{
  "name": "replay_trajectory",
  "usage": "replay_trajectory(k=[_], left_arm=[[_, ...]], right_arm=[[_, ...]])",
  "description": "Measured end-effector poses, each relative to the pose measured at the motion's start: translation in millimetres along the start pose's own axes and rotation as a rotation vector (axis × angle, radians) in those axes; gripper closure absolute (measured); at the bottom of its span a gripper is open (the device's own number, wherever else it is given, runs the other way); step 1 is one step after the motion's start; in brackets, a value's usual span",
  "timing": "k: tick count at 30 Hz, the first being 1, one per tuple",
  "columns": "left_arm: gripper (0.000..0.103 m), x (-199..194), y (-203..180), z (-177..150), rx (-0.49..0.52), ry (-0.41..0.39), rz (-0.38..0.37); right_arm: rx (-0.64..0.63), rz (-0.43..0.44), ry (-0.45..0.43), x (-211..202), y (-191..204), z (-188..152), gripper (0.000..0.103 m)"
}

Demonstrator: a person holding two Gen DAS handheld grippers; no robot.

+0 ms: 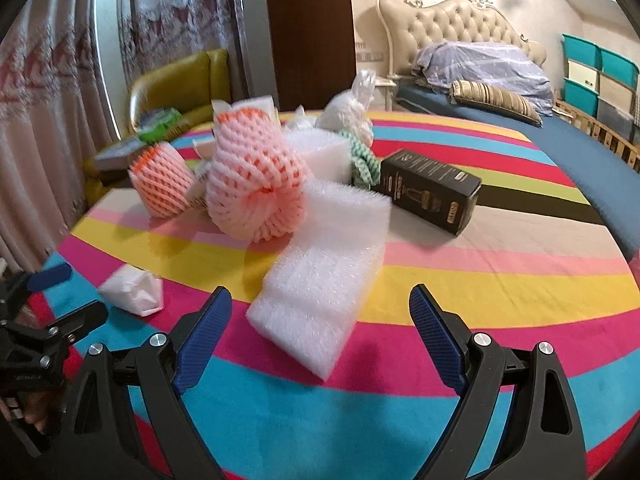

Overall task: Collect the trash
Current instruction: 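Grasp the white paper packet with the left tool while the right tool grasps the white foam sheet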

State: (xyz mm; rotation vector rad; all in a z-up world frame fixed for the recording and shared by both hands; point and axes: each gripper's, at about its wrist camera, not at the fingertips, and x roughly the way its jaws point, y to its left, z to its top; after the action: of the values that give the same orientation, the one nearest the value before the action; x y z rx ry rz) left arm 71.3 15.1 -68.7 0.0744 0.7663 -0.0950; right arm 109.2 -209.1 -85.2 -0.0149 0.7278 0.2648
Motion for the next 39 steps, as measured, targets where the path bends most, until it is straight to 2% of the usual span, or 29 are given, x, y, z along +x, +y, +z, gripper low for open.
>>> replay_trajectory(k=[5,7,8,11,13,14,16,17,20,21,22,24,25,32,33,34,35,39], left_arm=[[0.005,20,-16,8,0.123,0.04,-0.03],[0.005,26,-23,15,0.159,0.04,-0.029],[0.005,30,-26,20,0.179,0.039,-0.028],[0.005,40,-34,27,0.23,0.053,-0.034],[0.014,47,-39,30,0.256,0.066,-0.057],[0.018,48,-40,32,0.254,0.074,-0.078],[0.033,47,-43,33,0.251,0.088,-0.121],[0.035,47,-45,33,0.248,0.093,-0.137],[0.035,47,-46,33,0.239,0.101,-0.168],[0.034,46,-45,33,0.236,0.095,-0.167],[0.03,42,-45,31,0.235,0.088,-0.167],[0.019,36,-41,26,0.24,0.077,-0.165],[0.017,33,-40,23,0.242,0.069,-0.156],[0.019,35,-29,10,0.202,0.096,-0.17],[0.03,36,-28,12,0.187,0.1,-0.189],[0.035,36,-27,14,0.172,0.097,-0.211],[0.035,35,-28,15,0.167,0.095,-0.207],[0.036,35,-32,17,0.157,0.08,-0.223]], right_arm=[[-0.005,-0.027,0.059,13,1,3,0.019],[0.018,-0.017,0.077,14,-7,2,0.028],[0.028,-0.006,0.079,13,-10,1,0.029],[0.037,-0.024,0.065,6,-20,-1,0.039],[0.052,-0.044,0.053,0,-32,-3,0.046],[0.064,-0.049,0.051,-2,-38,-5,0.046],[0.087,-0.05,0.048,-4,-47,-7,0.046],[0.096,-0.052,0.047,-5,-50,-7,0.046],[0.12,-0.034,0.048,-5,-56,-7,0.044],[0.118,-0.026,0.05,-4,-56,-5,0.039],[0.108,-0.022,0.049,-5,-54,-3,0.033],[0.07,-0.016,0.045,-5,-48,1,0.027],[0.052,-0.015,0.047,-5,-46,3,0.027],[-0.017,-0.025,0.09,13,-39,13,0.025],[-0.033,-0.033,0.09,14,-38,13,0.026],[-0.041,-0.035,0.081,13,-37,12,0.043],[-0.054,-0.049,0.069,11,-37,11,0.048],[-0.04,-0.025,0.027,1,-42,6,0.052]])
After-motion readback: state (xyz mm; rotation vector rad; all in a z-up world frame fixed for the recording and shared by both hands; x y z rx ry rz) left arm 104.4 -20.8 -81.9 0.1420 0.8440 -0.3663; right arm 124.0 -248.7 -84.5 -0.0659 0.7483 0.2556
